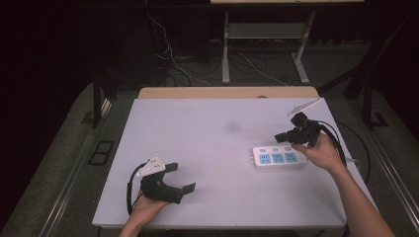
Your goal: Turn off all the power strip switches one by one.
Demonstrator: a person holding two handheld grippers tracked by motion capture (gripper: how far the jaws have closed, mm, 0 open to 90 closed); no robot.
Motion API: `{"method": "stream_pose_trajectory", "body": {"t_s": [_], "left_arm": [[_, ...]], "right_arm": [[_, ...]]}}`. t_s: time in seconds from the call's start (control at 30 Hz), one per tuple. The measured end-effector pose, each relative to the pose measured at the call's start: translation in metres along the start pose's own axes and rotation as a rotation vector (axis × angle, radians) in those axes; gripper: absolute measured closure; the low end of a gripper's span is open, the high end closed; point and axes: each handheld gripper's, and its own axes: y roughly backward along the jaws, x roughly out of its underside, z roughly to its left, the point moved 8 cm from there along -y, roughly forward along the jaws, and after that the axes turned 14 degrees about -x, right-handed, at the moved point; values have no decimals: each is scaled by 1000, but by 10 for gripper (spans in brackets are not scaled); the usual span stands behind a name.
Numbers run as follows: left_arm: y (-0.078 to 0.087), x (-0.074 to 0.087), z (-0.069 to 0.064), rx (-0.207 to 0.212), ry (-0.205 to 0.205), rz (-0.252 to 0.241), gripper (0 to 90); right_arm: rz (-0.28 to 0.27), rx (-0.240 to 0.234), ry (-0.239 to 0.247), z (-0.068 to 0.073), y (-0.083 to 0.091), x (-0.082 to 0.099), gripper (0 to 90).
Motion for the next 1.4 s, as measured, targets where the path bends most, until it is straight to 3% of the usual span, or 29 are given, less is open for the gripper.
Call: {"method": "stream_pose_trajectory", "body": {"t_s": [1.4], "left_arm": [[0, 0, 0, -12, -15, 3, 0]], "right_arm": [[43, -27, -57, -15, -27, 24, 900]]}}
